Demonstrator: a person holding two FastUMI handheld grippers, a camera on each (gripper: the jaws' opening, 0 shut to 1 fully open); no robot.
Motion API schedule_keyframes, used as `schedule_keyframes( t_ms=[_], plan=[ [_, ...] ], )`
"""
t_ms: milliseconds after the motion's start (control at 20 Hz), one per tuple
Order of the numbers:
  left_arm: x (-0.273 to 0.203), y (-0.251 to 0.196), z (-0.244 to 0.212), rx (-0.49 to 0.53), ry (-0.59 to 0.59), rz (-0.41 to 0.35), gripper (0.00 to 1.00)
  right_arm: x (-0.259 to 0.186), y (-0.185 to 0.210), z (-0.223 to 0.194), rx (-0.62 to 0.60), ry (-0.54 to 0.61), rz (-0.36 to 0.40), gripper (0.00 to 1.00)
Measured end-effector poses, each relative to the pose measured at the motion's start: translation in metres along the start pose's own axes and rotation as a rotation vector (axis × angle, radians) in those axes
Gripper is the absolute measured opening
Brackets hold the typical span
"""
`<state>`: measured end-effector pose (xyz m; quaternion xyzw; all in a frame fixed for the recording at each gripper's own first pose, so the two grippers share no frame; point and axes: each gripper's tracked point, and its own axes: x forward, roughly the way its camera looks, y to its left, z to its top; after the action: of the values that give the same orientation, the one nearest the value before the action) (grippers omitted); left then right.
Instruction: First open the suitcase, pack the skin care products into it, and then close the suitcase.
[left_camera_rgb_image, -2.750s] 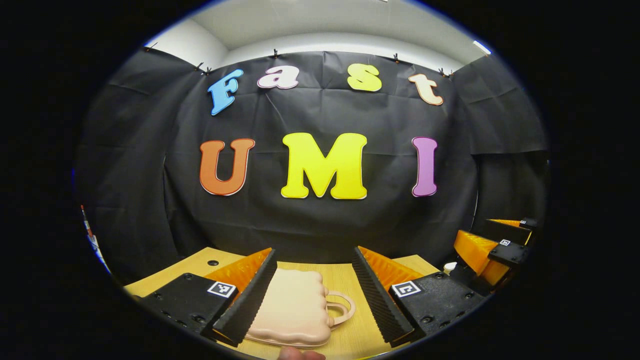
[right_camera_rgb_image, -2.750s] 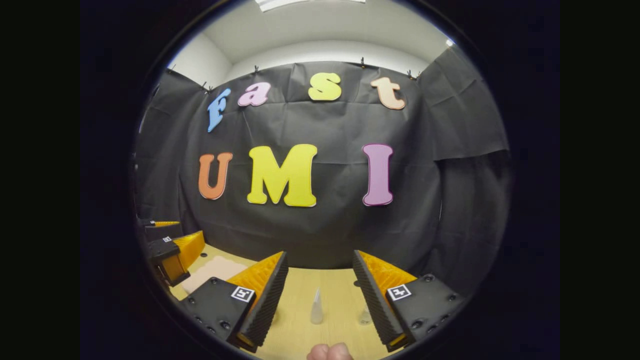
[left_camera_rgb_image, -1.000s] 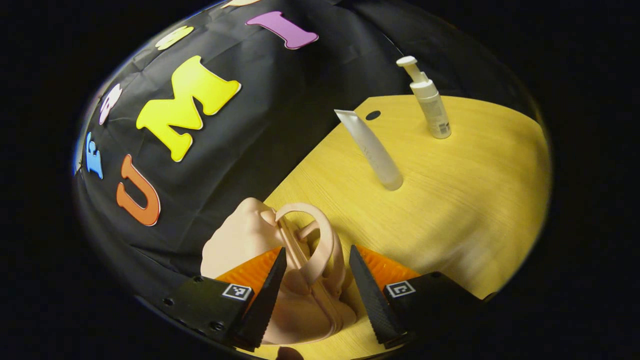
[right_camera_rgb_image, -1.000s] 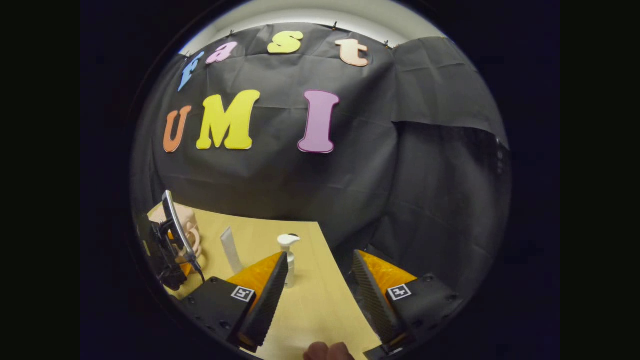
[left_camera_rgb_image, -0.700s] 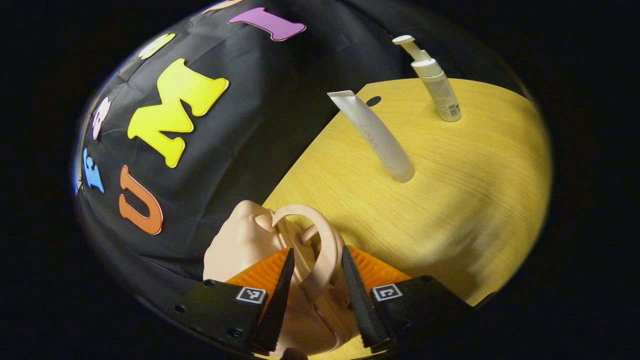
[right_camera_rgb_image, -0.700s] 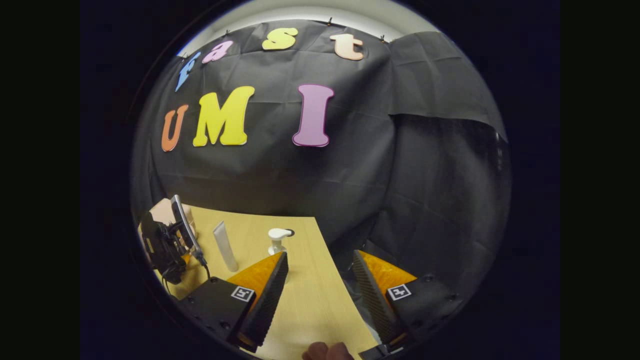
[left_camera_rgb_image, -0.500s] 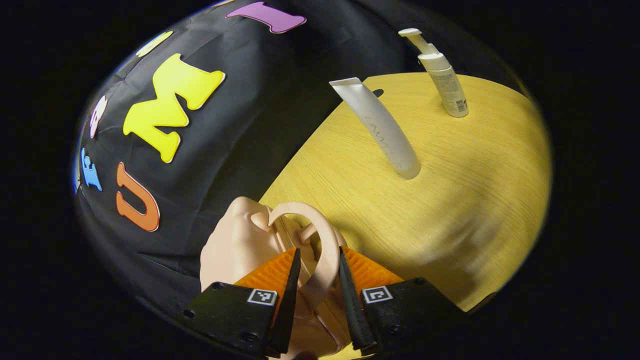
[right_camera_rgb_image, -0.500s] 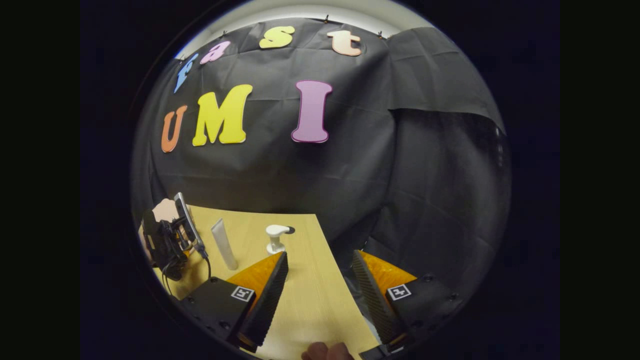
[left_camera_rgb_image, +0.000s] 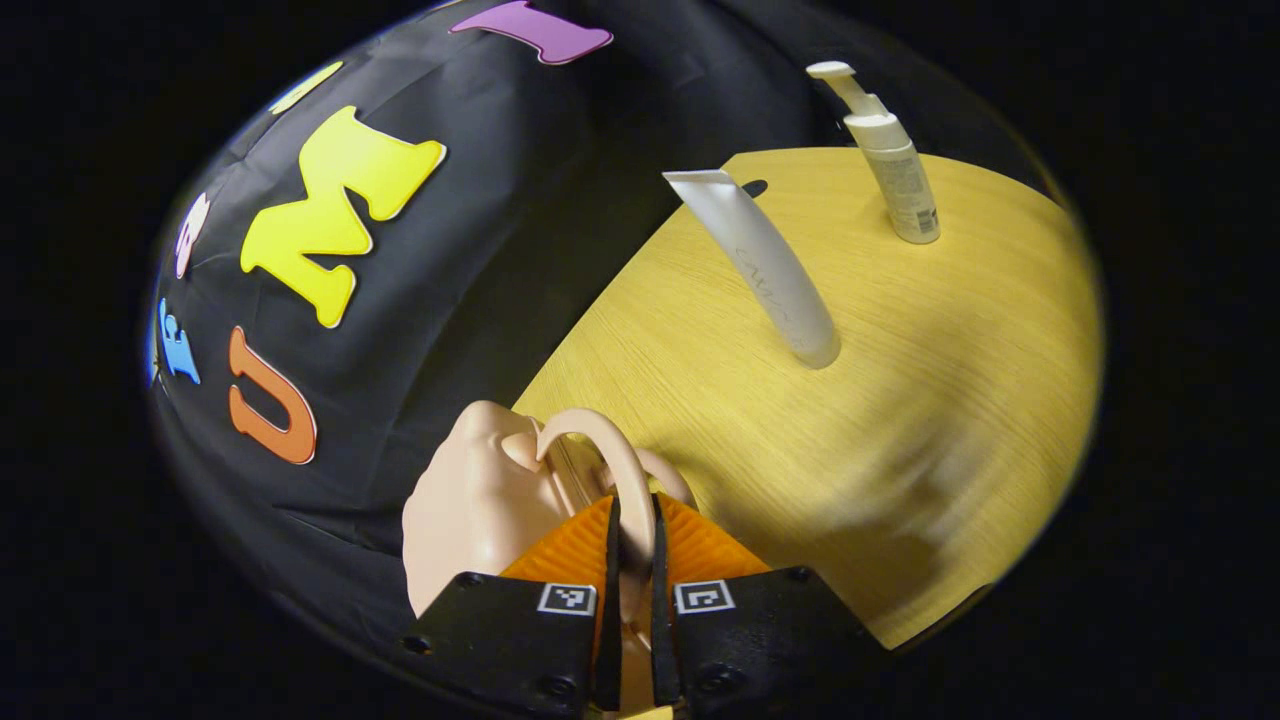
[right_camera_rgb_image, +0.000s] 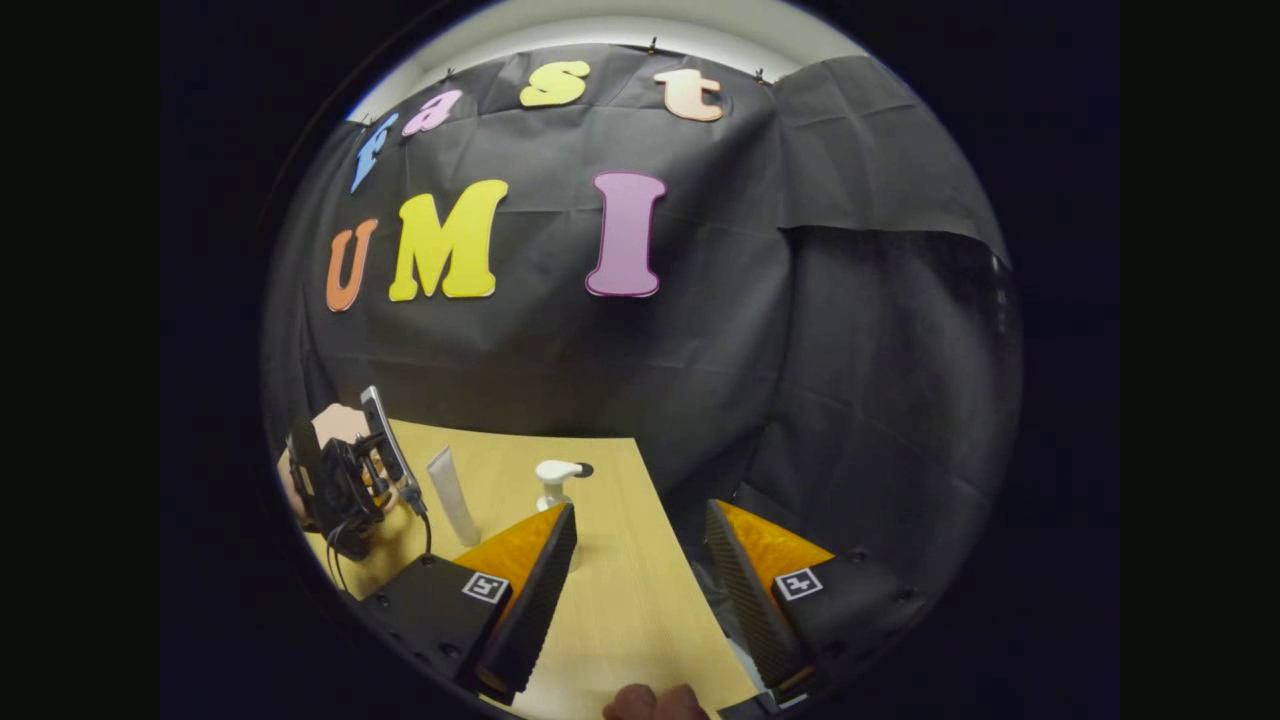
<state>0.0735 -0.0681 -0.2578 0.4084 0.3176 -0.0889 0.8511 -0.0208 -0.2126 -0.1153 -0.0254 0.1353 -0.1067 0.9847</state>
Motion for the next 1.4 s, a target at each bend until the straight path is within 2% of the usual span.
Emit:
schedule_keyframes(
  t_ms=[250,450,650,750,950,1050,1200,1400],
  plan=[
    [-0.029,0.031,0.008,-0.148,-0.069,-0.008,0.07,-0.015,0.027,0.017,-0.021,-0.040,0.014,0.78],
    [-0.057,0.068,0.020,-0.273,-0.152,0.004,0.05,-0.024,0.056,0.034,-0.027,-0.071,0.043,0.78],
    [-0.088,0.137,0.019,-0.449,-0.247,0.042,0.04,-0.031,0.086,0.056,-0.040,-0.114,0.062,0.77],
    [-0.100,0.184,0.006,-0.547,-0.289,0.088,0.04,-0.032,0.101,0.065,-0.038,-0.127,0.074,0.77],
    [-0.115,0.282,-0.048,-0.691,-0.337,0.213,0.04,-0.038,0.134,0.078,-0.056,-0.140,0.105,0.79],
    [-0.117,0.322,-0.088,-0.730,-0.337,0.285,0.04,-0.041,0.152,0.083,-0.075,-0.149,0.124,0.78],
    [-0.104,0.363,-0.166,-0.756,-0.277,0.399,0.04,-0.047,0.181,0.089,-0.111,-0.152,0.147,0.78],
    [-0.068,0.388,-0.260,-0.887,-0.219,0.421,0.04,-0.058,0.218,0.093,-0.163,-0.146,0.173,0.78]
  ],
)
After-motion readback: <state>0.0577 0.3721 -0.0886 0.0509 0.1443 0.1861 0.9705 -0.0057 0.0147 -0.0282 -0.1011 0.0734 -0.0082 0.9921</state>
